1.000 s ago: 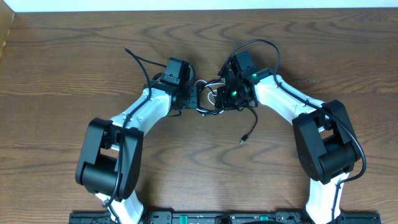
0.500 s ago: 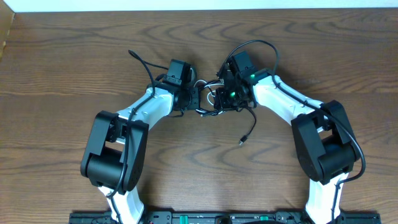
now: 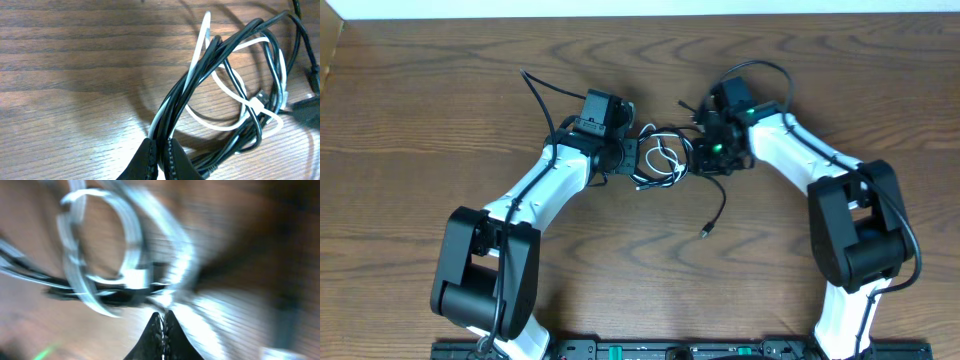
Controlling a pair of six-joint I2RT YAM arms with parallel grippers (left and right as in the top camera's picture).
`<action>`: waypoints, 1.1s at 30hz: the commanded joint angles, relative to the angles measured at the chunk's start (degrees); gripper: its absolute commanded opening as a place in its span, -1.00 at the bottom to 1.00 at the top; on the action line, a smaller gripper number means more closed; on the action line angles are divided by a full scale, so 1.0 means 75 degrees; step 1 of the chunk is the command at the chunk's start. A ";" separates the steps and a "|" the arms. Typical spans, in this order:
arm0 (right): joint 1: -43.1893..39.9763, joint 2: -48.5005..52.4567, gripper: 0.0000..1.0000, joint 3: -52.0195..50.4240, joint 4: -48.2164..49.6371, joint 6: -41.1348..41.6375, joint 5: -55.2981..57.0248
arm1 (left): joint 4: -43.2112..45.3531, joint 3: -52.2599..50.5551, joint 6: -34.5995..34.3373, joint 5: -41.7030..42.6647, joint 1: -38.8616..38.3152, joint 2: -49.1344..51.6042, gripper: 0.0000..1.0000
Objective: Untangle cables
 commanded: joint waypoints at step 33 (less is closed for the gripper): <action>-0.0134 -0.0233 -0.29 0.0006 -0.0568 -0.0784 0.1297 | -0.0154 -0.0044 0.1988 0.2774 0.0041 -0.0099 -0.85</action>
